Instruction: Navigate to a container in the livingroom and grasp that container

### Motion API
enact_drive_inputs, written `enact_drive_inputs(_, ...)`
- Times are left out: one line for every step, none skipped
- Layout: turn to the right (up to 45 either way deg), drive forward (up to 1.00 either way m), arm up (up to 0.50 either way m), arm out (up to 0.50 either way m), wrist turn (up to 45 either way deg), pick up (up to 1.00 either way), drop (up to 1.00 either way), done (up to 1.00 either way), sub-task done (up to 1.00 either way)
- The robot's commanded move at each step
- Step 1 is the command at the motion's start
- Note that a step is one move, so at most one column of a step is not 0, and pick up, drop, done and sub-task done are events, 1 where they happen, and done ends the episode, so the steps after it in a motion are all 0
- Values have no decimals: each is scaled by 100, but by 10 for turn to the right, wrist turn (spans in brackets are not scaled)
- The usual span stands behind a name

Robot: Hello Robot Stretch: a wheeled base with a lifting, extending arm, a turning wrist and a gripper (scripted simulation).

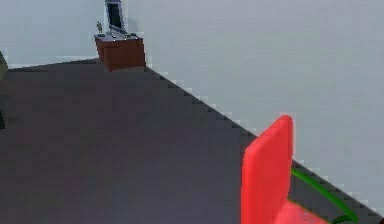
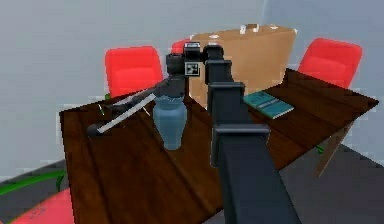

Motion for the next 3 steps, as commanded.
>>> enact_drive_inputs(0,0,0,0,450,0,0,0,0)
enact_drive_inputs(0,0,0,0,300,0,0,0,0)
enact_drive_inputs(0,0,-16,0,0,0,0,0,0)
